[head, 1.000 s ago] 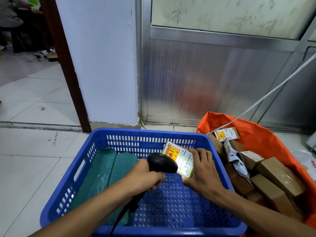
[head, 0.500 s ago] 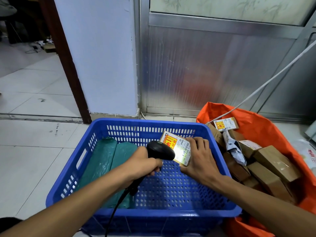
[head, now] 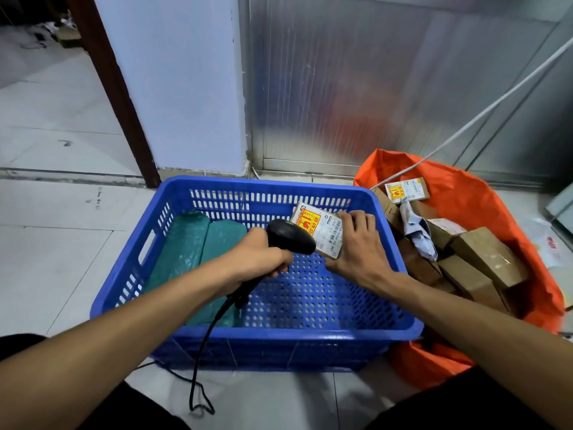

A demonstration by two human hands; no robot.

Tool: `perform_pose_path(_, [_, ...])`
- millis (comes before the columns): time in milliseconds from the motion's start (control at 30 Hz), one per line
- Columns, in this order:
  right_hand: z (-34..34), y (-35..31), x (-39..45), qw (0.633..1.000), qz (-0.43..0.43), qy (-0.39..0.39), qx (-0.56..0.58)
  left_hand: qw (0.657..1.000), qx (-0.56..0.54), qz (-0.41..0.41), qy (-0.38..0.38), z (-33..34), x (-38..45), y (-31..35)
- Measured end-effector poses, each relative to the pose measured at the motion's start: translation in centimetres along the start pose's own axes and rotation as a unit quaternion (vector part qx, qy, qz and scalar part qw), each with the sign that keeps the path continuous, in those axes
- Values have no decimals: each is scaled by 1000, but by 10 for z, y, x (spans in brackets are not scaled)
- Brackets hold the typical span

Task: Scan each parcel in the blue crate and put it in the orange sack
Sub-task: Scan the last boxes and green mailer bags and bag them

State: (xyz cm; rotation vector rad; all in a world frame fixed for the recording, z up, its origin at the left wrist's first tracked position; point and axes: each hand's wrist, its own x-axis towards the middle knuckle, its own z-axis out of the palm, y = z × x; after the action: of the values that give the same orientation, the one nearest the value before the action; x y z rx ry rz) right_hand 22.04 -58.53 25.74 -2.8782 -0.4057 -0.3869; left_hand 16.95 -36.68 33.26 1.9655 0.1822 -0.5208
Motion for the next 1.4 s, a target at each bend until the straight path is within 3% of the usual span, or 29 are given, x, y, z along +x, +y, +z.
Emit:
perform_pose_path(1033, [2,2,5,999,-8,-26,-21,1000,3,-4,2,0,-1,4])
perform_pose_path(1267, [6,5,2,996,-28,-80,5,1000,8,5,18,-1,2,3])
perform_pose_path(1400, [7,11,6,988,-30,-127,82,996,60,44,41,-5,5,1])
